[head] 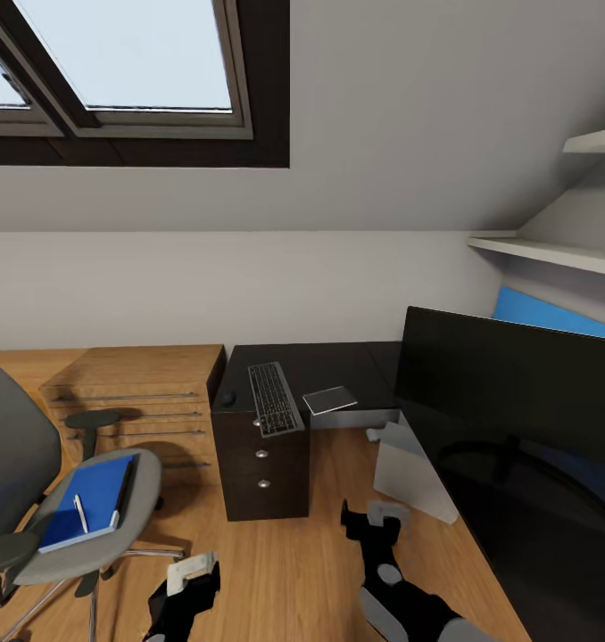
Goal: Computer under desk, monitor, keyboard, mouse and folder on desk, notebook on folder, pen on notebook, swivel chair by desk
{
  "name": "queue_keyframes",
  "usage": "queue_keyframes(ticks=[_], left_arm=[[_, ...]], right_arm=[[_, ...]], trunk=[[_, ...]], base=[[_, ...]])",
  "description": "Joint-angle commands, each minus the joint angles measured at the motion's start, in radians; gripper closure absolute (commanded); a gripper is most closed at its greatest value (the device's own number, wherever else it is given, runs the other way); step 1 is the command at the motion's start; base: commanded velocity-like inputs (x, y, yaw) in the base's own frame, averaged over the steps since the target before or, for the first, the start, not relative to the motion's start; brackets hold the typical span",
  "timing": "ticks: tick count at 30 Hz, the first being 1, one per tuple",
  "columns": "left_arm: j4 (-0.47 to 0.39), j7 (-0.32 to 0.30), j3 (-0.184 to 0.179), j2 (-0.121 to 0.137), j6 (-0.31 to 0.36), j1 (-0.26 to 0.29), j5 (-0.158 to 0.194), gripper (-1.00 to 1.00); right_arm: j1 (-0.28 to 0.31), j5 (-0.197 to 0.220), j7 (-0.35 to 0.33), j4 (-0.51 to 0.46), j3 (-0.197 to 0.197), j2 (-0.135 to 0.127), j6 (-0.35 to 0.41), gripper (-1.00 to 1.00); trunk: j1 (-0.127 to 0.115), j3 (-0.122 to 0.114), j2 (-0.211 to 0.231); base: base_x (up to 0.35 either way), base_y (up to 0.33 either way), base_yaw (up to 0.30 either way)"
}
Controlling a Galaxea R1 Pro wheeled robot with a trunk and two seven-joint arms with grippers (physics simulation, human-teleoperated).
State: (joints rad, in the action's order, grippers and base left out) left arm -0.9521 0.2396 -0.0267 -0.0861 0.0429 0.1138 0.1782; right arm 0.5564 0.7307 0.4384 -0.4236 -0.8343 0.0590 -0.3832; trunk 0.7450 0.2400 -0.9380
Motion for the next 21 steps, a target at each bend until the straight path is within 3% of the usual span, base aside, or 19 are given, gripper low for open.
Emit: queue_keyframes(ticks=[1, 6, 7, 8, 12, 14, 18, 21], left_arm=[[-0.049, 0.008, -0.003, 0.000, 0.060, 0.000, 0.008, -1.00], [-0.284, 0.012, -0.002, -0.001, 0.322, 0.001, 0.010, -1.00], [-0.373, 0.012, -0.002, -0.002, 0.389, 0.002, 0.011, -1.00], [-0.413, 0.012, -0.001, -0.002, 0.413, 0.002, 0.011, -1.00], [-0.532, 0.009, 0.001, -0.004, 0.471, 0.002, 0.013, -1.00], [-0.578, 0.006, 0.003, -0.004, 0.492, 0.002, 0.014, -1.00], [-0.599, 0.003, -0.001, -0.005, 0.503, 0.002, 0.019, -1.00], [-0.603, 0.003, -0.005, -0.005, 0.506, 0.001, 0.022, -1.00]], right_arm=[[0.027, 0.010, 0.012, -0.003, -0.007, -0.001, 0.029, -1.00], [0.139, 0.010, 0.031, -0.018, -0.003, -0.001, 0.186, -1.00], [0.175, 0.010, 0.035, -0.036, 0.001, -0.002, 0.237, -1.00], [0.190, 0.010, 0.037, -0.048, 0.005, -0.004, 0.260, -1.00], [0.225, 0.010, 0.054, -0.123, 0.049, -0.034, 0.340, -1.00], [0.236, 0.013, 0.070, -0.203, 0.097, -0.073, 0.385, -1.00], [0.234, 0.014, 0.090, -0.311, 0.131, -0.116, 0.417, -1.00], [0.199, 0.012, 0.128, -0.393, 0.146, -0.144, 0.431, -1.00]], trunk=[[0.000, 0.002, -0.001], [0.000, 0.002, -0.001], [0.000, 0.002, -0.001], [0.000, 0.002, -0.001], [0.000, 0.002, -0.001], [0.000, 0.002, -0.001], [0.000, 0.002, -0.001], [0.000, 0.002, -0.001]], base=[[0.004, 0.000, 0.000], [0.002, 0.000, 0.000], [0.000, 0.000, 0.000], [0.000, 0.000, 0.000], [0.000, 0.000, 0.000], [0.000, 0.000, 0.000], [0.000, 0.000, 0.000], [0.000, 0.000, 0.000]])
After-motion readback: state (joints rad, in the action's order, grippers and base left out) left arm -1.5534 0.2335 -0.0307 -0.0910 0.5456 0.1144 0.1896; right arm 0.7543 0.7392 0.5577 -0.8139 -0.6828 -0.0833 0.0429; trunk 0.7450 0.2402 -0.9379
